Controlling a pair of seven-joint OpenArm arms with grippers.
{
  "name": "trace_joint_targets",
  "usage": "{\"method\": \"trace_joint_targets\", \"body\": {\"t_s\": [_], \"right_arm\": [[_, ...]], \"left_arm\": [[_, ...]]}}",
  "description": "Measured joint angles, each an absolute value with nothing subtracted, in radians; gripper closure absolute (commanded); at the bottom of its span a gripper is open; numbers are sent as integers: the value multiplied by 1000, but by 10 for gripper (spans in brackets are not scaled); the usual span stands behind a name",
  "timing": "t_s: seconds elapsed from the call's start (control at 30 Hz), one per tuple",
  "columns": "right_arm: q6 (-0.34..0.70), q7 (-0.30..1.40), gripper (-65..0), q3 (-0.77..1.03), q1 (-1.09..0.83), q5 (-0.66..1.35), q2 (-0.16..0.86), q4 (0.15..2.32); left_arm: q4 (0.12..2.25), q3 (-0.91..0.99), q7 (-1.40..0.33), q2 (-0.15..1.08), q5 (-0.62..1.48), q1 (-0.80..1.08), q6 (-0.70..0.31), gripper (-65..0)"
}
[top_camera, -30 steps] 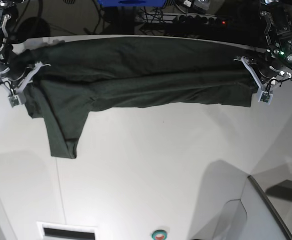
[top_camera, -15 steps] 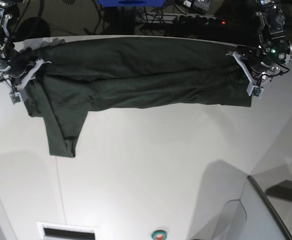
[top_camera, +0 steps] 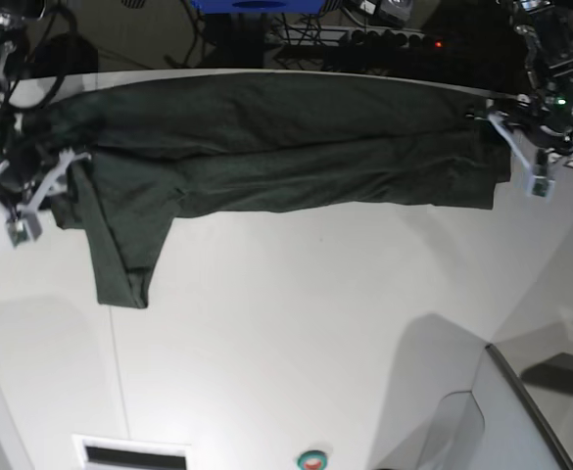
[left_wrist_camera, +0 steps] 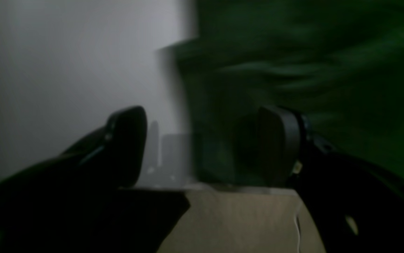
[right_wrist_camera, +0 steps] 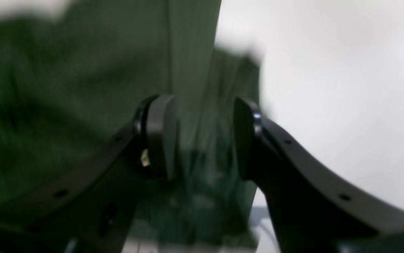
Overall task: Layout the t-shirt on the table in an organized manner, then fold the t-shirt properly
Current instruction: 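Release the folded shirt and raise both grippers away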
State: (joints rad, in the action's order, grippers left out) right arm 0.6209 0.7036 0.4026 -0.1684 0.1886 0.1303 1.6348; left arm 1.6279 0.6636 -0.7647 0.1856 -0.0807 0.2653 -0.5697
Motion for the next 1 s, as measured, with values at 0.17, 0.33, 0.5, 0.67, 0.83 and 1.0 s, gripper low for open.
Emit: {"method": "trace_joint_targets", "body": {"t_s": [0.17,0.33,0.5,0.67,0.83,1.0], "right_arm": [[619,696,-251,366,35,189,141,1463],[622,669,-251,247,254,146,169,1105],[602,484,-251,243,398,26,171,821],[493,324,-252,243,450,-29,175,594],[489,236,-236,243,492,-23,179,468],[489,209,0,245,483,-7,179,459]], "left_arm": [[1680,834,-753,187,-78,258,-570,-472],[1677,924,-754,184,-22,312,-573,-471],[1678,997,-753,187,143,377,-575,-471],[1677,1007,-756,191,167,404,-574,-471],[1677,1005,-755,189,167,402,-574,-471],[1677,1004,-755,189,167,399,-574,-471]]}}
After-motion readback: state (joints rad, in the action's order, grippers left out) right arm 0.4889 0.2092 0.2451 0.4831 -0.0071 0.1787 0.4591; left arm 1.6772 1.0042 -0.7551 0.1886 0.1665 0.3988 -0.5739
